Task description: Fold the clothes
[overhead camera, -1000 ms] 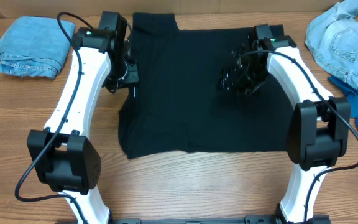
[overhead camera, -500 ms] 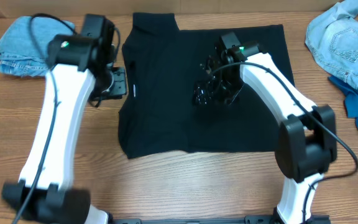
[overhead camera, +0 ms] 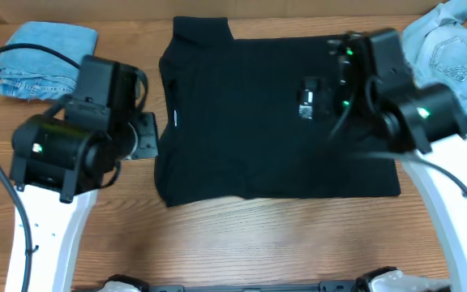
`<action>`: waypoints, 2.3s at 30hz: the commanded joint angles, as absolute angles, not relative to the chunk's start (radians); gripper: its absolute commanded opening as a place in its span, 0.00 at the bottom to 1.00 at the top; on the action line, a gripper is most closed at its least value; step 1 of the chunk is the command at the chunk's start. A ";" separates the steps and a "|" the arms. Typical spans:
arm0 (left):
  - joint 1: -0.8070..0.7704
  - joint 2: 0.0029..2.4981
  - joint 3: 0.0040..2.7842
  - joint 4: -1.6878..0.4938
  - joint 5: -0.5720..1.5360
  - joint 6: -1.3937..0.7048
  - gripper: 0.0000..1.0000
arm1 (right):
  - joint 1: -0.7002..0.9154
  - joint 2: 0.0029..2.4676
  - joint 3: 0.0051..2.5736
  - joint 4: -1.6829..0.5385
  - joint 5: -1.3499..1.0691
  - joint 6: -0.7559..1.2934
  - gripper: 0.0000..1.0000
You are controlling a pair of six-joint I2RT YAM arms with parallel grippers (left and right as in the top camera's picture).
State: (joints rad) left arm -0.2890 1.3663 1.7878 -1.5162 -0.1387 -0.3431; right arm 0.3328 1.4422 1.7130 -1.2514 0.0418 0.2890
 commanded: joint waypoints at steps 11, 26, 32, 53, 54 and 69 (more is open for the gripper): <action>-0.307 1.478 1.415 -1.213 0.080 -0.360 0.82 | 0.084 1.379 1.721 -1.430 0.084 0.503 1.00; -0.293 1.871 1.349 -1.063 0.241 -0.266 0.70 | 0.060 1.420 1.721 -1.416 0.051 0.437 1.00; -0.241 1.898 1.349 -1.000 0.189 -0.255 0.74 | 0.060 1.421 1.721 -1.420 0.057 0.437 1.00; -0.146 2.056 1.344 -0.935 0.447 -0.002 0.75 | 0.060 1.421 1.721 -1.420 0.070 0.437 1.00; -0.146 2.061 1.344 -0.935 0.447 -0.002 0.75 | 0.060 1.421 1.721 -1.420 0.073 0.437 1.00; -0.146 2.070 1.344 -0.927 0.517 0.031 0.66 | 0.060 1.421 1.721 -1.416 0.092 0.437 1.00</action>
State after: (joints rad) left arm -0.1478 2.0388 1.3487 -0.9298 0.4873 0.0044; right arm 0.0658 1.4261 1.7145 -1.4216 0.0757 0.4435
